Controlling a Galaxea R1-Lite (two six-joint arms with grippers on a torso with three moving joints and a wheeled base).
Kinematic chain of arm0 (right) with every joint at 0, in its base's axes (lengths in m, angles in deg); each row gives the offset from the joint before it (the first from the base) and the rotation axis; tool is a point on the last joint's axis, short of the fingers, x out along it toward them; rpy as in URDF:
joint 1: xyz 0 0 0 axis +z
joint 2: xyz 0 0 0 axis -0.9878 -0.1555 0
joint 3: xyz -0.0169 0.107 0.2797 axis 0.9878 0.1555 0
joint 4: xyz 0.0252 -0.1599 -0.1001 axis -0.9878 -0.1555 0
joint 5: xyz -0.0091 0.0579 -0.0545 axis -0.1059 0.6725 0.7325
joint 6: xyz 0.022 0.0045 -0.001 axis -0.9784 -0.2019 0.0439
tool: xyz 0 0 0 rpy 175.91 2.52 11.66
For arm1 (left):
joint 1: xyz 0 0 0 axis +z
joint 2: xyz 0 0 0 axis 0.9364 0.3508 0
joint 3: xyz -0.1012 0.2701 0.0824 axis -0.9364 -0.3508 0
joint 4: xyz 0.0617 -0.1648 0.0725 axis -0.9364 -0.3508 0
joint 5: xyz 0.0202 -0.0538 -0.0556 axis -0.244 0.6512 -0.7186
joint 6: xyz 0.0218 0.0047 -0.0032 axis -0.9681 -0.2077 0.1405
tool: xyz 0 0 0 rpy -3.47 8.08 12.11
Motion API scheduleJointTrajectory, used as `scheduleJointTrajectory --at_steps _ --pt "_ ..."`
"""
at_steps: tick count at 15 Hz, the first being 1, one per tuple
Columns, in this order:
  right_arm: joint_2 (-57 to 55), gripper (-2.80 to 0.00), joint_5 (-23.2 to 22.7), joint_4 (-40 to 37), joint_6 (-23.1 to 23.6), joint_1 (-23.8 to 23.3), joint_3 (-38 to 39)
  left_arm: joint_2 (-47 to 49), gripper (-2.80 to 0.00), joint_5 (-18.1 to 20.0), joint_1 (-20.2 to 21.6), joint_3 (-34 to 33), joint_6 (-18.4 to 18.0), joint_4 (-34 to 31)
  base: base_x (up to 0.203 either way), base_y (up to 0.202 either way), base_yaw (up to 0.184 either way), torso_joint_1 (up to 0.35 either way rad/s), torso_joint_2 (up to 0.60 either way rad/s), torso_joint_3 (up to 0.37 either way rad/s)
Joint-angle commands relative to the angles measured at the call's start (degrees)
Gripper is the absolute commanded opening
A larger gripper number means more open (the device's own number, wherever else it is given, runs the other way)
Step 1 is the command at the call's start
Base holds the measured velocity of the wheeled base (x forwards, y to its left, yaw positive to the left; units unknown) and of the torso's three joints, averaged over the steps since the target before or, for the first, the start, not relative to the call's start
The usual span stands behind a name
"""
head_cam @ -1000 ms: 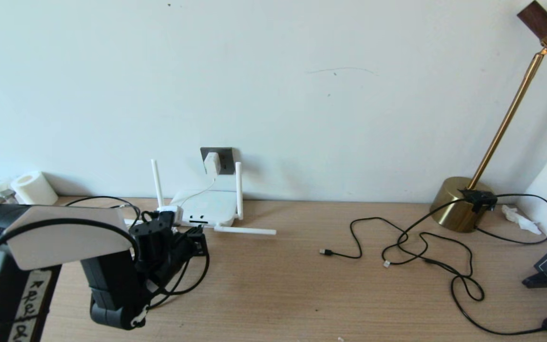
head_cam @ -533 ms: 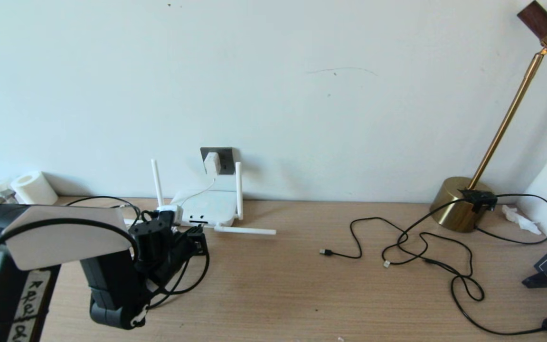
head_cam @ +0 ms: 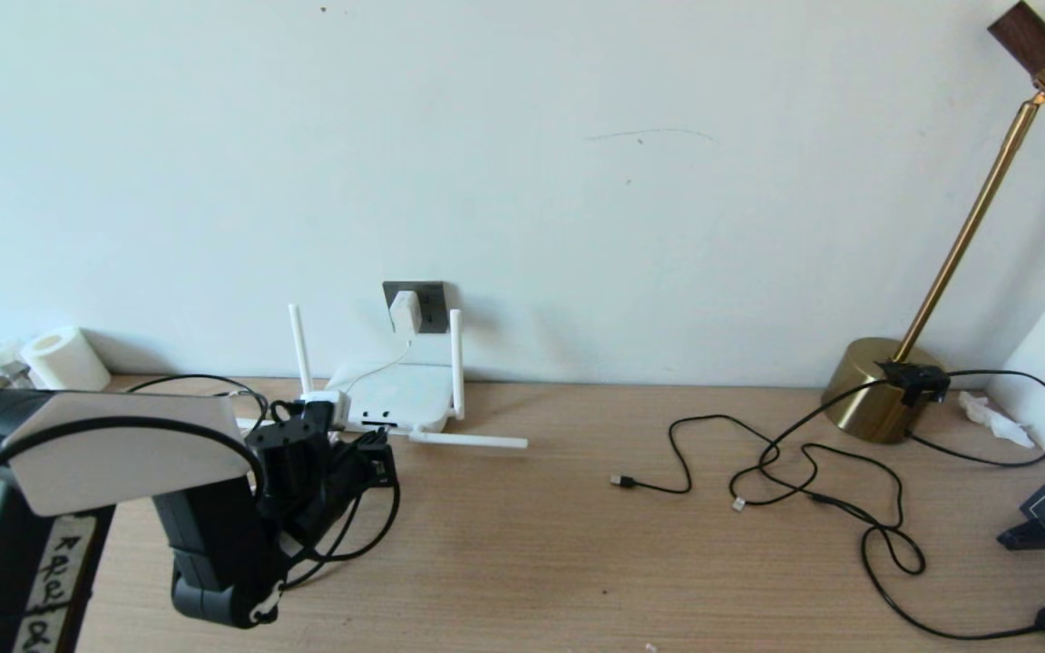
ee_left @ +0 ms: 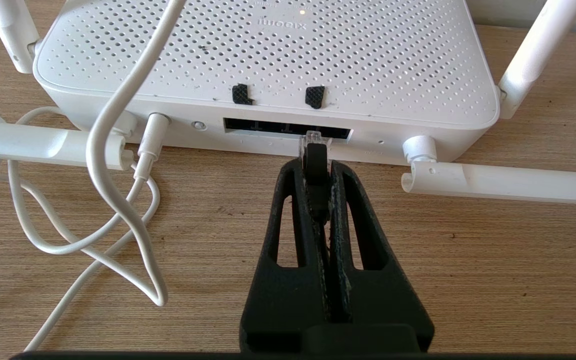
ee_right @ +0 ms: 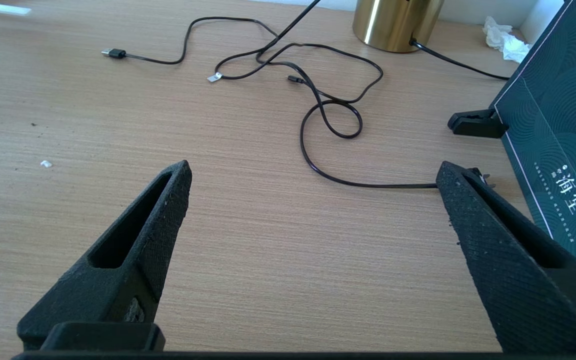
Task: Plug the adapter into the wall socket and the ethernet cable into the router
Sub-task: Plug cable into router interface
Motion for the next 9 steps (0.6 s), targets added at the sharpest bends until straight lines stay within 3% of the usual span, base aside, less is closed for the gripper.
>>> scheduleJointTrajectory --at_steps 1,9 --pt "-0.09 0.00 -0.02 -0.07 0.04 0.02 0.00 0.01 -2.80 -0.07 0.01 -0.01 0.03 0.49 0.000 0.000 0.000 0.000 0.00 0.000" --pt "-0.09 0.00 -0.02 -0.10 0.04 0.02 0.00 0.36 -2.80 -0.07 0.01 0.52 0.03 0.49 0.000 0.000 0.000 0.000 0.00 0.000"
